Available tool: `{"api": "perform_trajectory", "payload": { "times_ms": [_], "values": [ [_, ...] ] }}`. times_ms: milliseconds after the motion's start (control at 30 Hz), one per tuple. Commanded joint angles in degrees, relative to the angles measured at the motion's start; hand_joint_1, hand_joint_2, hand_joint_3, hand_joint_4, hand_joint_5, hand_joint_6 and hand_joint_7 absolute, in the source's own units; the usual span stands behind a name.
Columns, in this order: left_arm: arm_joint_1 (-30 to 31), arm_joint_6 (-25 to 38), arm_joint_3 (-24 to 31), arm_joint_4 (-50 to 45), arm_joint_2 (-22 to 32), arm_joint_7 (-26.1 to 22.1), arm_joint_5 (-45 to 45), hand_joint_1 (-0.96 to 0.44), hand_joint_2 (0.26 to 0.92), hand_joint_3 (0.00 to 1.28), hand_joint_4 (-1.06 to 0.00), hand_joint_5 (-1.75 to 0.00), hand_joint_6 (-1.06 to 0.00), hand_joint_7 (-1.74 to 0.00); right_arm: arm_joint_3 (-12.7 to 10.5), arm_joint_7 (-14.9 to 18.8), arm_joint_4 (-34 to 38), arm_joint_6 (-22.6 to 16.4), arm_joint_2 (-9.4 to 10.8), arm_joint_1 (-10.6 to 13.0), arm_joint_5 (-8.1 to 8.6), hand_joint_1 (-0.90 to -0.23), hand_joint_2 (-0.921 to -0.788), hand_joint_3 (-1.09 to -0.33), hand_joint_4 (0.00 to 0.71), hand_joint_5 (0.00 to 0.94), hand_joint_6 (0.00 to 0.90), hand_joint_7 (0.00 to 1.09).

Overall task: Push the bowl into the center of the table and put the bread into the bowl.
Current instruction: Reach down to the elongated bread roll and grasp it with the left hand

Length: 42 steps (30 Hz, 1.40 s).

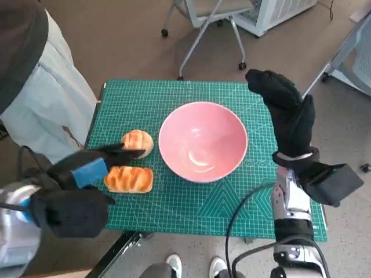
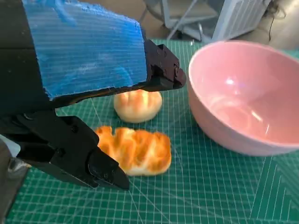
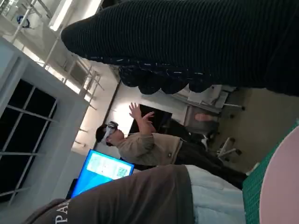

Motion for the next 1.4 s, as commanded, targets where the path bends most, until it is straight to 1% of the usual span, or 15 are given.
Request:
{"api": "perform_trajectory", "payload": {
  "times_ms": [33, 300, 467, 867, 967, 1067, 1100, 1200, 1267, 1333, 1400],
  "values": [
    [-1.40, -0.11, -1.82, 1.84, -0.75, -0.19, 1.19, -0.15, 0.719, 0.04, -0.20, -0.01, -0.33, -0.01, -0.07, 0.49, 0.00, 1.21, -0.46, 0.86, 0.19, -0.693, -0.921, -0.798, 0.177, 0.003, 0.042, 0.56],
    [-2.88, -0.61, -4.95, 5.11, -2.04, -0.05, 3.11, -0.18, 0.722, 0.04, -0.24, -0.02, -0.34, -0.01, -0.03, 0.45, 0.11, 1.08, -0.63, 0.84, 0.15, -0.697, -0.921, -0.797, 0.177, 0.002, 0.042, 0.56],
    [-3.30, -0.13, -6.76, 5.68, -2.53, -0.02, 5.26, -0.19, 0.728, 0.04, -0.29, -0.03, -0.37, -0.02, -0.09, 0.57, 0.13, 1.11, -0.77, 0.80, 0.25, -0.697, -0.921, -0.797, 0.177, 0.002, 0.042, 0.56],
    [-3.55, 1.98, -9.98, 6.57, -4.33, 0.28, 11.38, -0.17, 0.763, 0.05, -0.47, -0.07, -0.51, -0.07, -0.13, 0.91, 0.18, 1.45, -0.84, 0.58, 0.63, -0.699, -0.921, -0.798, 0.176, 0.001, 0.040, 0.57],
    [-3.40, 2.29, -10.29, 6.66, -4.78, 0.56, 12.56, -0.15, 0.772, 0.04, -0.53, -0.08, -0.55, -0.09, -0.09, 0.94, 0.19, 1.33, -0.74, 0.60, 0.55, -0.700, -0.921, -0.798, 0.177, 0.001, 0.039, 0.57],
    [-3.30, 2.35, -10.46, 6.92, -5.33, 0.84, 13.54, -0.09, 0.782, 0.04, -0.62, -0.12, -0.61, -0.13, -0.07, 1.05, 0.32, 1.25, -0.67, 0.59, 0.58, -0.700, -0.921, -0.798, 0.177, 0.001, 0.039, 0.57],
    [-3.23, 2.25, -10.50, 7.11, -5.52, 1.05, 13.80, -0.08, 0.783, 0.04, -0.64, -0.13, -0.62, -0.13, -0.05, 1.06, 0.37, 1.18, -0.65, 0.60, 0.55, -0.700, -0.921, -0.798, 0.177, 0.001, 0.039, 0.57],
    [-3.07, 1.89, -10.48, 7.60, -6.06, 1.52, 14.40, -0.03, 0.797, 0.05, -0.73, -0.18, -0.67, -0.17, -0.05, 1.17, 0.52, 1.03, -0.60, 0.59, 0.57, -0.700, -0.921, -0.798, 0.177, 0.001, 0.039, 0.57],
    [-3.03, 1.45, -10.49, 8.12, -6.40, 1.99, 14.67, -0.01, 0.808, 0.05, -0.76, -0.22, -0.69, -0.20, -0.07, 1.33, 0.63, 1.04, -0.59, 0.56, 0.70, -0.700, -0.921, -0.798, 0.178, 0.002, 0.038, 0.57],
    [-3.01, 0.89, -10.51, 8.70, -6.61, 2.56, 14.82, 0.02, 0.831, 0.04, -0.74, -0.40, -0.67, -0.34, -0.09, 1.49, 0.67, 1.10, -0.57, 0.58, 0.86, -0.700, -0.921, -0.798, 0.178, 0.002, 0.038, 0.57],
    [-2.92, -0.29, -10.52, 9.79, -6.81, 3.60, 14.84, 0.04, 0.842, 0.04, -0.71, -0.51, -0.65, -0.44, -0.13, 1.76, 0.68, 1.10, -0.52, 0.69, 1.11, -0.700, -0.921, -0.798, 0.178, 0.001, 0.037, 0.57]
  ]
}}
